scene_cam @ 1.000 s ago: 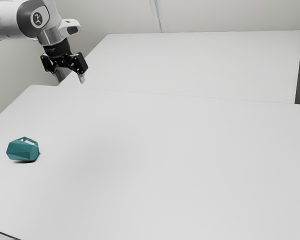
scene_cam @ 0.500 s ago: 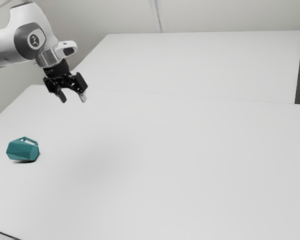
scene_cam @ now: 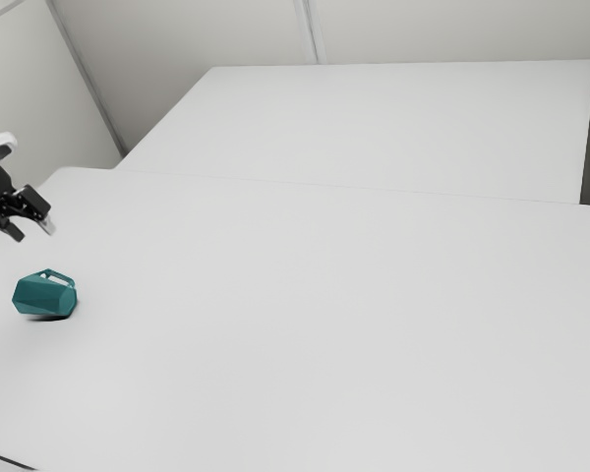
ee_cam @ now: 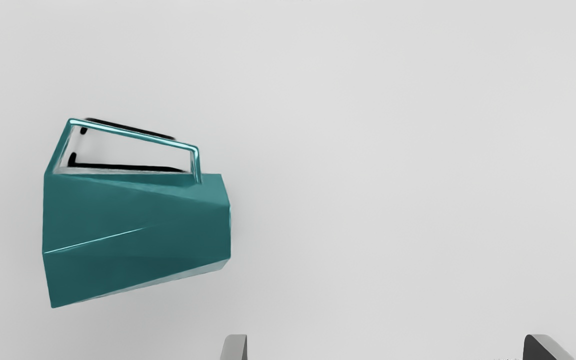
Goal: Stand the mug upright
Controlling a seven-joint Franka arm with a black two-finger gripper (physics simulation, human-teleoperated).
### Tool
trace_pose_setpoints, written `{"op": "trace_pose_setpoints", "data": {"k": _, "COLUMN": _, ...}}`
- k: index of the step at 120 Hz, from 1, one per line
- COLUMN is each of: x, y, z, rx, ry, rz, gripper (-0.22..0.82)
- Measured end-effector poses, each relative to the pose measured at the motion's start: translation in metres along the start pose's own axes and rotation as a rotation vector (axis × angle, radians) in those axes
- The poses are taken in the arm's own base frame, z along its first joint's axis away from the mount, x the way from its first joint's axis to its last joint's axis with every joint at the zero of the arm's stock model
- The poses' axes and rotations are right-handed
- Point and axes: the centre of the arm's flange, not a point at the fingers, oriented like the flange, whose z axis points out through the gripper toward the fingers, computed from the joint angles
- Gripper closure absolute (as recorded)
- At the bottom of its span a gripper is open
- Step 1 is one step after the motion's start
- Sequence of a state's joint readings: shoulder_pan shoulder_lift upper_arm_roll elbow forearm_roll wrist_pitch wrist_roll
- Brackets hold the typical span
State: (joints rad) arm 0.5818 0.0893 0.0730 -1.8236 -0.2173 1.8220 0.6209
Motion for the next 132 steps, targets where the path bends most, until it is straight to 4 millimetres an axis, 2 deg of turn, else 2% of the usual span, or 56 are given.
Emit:
{"op": "trace_pose_setpoints", "data": {"k": 9, "x": 0.010, "y": -0.001, "z": 0.013, "rx": -0.019, "ry": -0.003, "rz": 0.074, "gripper": 0.00}}
{"op": "trace_pose_setpoints", "data": {"k": 30, "x": -0.004, "y": -0.051, "z": 0.025, "rx": -0.059, "ry": 0.020, "rz": 0.130, "gripper": 0.00}}
{"op": "trace_pose_setpoints", "data": {"k": 75, "x": -0.023, "y": -0.122, "z": 0.053, "rx": -0.134, "ry": 0.043, "rz": 0.209, "gripper": 0.00}}
{"op": "trace_pose_setpoints", "data": {"k": 89, "x": -0.025, "y": -0.141, "z": 0.061, "rx": -0.164, "ry": 0.071, "rz": 0.212, "gripper": 0.00}}
{"op": "trace_pose_setpoints", "data": {"k": 111, "x": -0.027, "y": -0.181, "z": 0.081, "rx": -0.217, "ry": 0.102, "rz": 0.199, "gripper": 0.00}}
{"op": "trace_pose_setpoints", "data": {"k": 121, "x": -0.028, "y": -0.194, "z": 0.087, "rx": -0.241, "ry": 0.107, "rz": 0.199, "gripper": 0.00}}
{"op": "trace_pose_setpoints", "data": {"k": 132, "x": -0.028, "y": -0.199, "z": 0.093, "rx": -0.264, "ry": 0.107, "rz": 0.207, "gripper": 0.00}}
